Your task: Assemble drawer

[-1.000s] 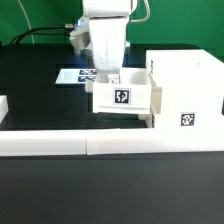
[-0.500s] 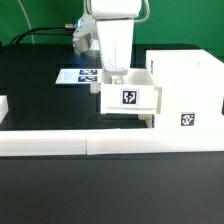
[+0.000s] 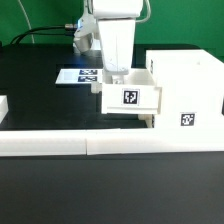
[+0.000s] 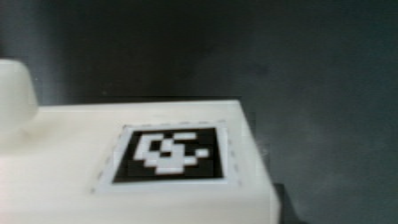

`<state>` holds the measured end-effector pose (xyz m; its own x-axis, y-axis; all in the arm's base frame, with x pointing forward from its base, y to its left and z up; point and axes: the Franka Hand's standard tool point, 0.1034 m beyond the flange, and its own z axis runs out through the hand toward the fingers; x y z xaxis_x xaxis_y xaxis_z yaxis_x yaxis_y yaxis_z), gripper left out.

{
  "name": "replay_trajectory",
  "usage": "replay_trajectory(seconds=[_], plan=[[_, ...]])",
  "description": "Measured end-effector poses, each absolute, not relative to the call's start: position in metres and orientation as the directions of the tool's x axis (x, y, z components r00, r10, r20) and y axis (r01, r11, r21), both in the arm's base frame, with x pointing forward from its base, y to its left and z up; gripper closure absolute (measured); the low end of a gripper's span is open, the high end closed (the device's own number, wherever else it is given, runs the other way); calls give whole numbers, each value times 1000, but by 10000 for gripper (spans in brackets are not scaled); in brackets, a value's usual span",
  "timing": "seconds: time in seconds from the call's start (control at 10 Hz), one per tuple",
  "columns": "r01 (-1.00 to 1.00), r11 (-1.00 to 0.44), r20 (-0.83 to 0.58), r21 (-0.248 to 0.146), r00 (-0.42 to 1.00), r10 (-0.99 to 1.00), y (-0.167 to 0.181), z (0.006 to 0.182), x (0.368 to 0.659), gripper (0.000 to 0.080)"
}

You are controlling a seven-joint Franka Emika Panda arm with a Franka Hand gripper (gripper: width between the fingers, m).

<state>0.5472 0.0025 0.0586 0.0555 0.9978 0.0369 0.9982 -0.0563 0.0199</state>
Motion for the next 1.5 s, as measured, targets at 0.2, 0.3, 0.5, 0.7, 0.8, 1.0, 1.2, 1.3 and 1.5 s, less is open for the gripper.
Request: replay_trajectory(seconds=[0.2, 0.3, 0.5, 0.7, 0.8, 1.0, 1.2, 1.3, 1.5], plan=[[999, -47, 37, 19, 46, 998, 7, 58, 547, 757], [999, -48, 37, 19, 47, 998, 7, 58, 547, 757], [999, -49, 37, 19, 48, 998, 7, 58, 547, 757], [997, -61, 45, 44, 59, 997, 5, 57, 547, 757], [997, -60, 44, 43, 58, 997, 4, 57, 547, 757], [998, -50, 43, 43, 49, 998, 4, 56, 547, 757], [999, -21, 40, 44, 20, 999, 4, 56, 546, 757], [999, -19, 39, 44, 17, 999, 4, 56, 546, 757], [999, -6, 31, 43, 4, 1000, 3, 56, 547, 757]])
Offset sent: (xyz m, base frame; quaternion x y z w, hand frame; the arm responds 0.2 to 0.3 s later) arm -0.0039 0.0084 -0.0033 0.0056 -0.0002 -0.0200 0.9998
